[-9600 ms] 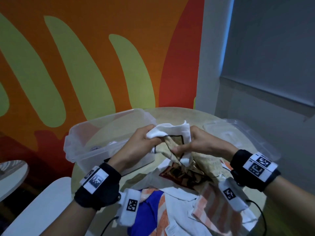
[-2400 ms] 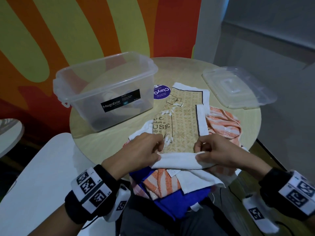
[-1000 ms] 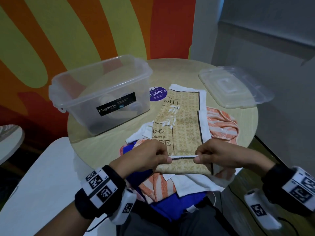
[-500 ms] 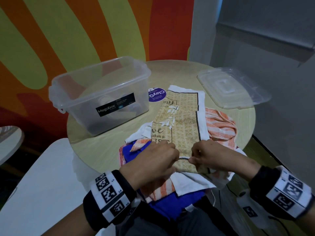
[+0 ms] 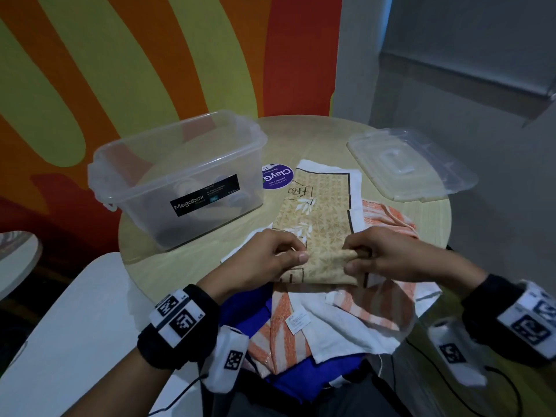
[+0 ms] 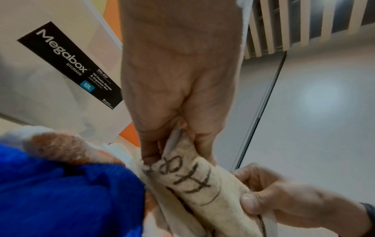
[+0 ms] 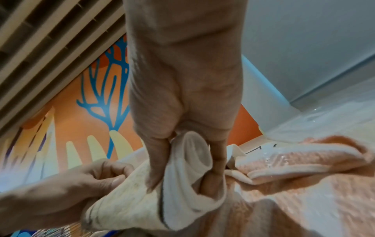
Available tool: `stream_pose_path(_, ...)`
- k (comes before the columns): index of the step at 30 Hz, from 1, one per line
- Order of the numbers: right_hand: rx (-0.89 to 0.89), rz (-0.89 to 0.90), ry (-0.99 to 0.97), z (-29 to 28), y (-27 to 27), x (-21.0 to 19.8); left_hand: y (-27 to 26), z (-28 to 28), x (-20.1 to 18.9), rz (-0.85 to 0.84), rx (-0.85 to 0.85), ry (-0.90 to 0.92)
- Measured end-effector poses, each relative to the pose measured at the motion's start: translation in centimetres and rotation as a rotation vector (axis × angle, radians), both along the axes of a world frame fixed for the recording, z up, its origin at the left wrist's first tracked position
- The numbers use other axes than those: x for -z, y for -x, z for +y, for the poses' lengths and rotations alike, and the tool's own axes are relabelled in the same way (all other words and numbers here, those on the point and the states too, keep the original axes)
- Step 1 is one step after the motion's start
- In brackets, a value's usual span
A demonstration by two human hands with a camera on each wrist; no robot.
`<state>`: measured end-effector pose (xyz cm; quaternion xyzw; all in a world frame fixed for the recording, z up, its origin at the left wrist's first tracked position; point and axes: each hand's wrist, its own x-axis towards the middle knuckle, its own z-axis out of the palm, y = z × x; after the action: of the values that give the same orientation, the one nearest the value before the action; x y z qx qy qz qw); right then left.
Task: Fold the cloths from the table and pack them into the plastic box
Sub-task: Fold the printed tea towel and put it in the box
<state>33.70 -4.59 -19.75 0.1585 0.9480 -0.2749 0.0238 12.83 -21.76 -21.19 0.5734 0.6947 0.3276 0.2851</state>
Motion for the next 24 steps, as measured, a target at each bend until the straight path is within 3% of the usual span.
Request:
stream_pose_path(3, 0.044, -0.03, 0.111, 0.9, -0.4, 0.1, 0.0, 0.1, 0.3, 0.028, -0.013, 0.033)
stream_pose_path(7, 0.063, -0.113, 0.235, 1.3, 0.1, 3.1, -0.2, 0.6, 1.6, 0.199, -0.043, 0.161)
stream_pose_path(12, 0.138, -0.128, 0.261, 1.8, 0.5, 4.3, 0.0, 1.8, 2.1, 0.301, -0.121, 0.266)
stream_pose_path(15, 0.188, -0.108, 0.262, 1.7, 0.3, 4.9, 0.0, 2.1, 2.1, 0.367, -0.145, 0.234)
stream_pose_path(19, 0.238, -0.089, 0.215, 1.5, 0.4, 5.6, -0.5, 1.7, 1.1, 0.467, 0.067, 0.041)
stream_pose_path(22, 0.268, -0.084, 0.187, 1.1, 0.3, 5.6, -0.9, 1.3, 1.0, 0.519, 0.249, 0.107)
stream_pose_path(24, 0.263, -0.098, 0.173, 0.7, -0.1, 5.2, -0.8, 1.5, 1.3, 0.563, 0.27, 0.114)
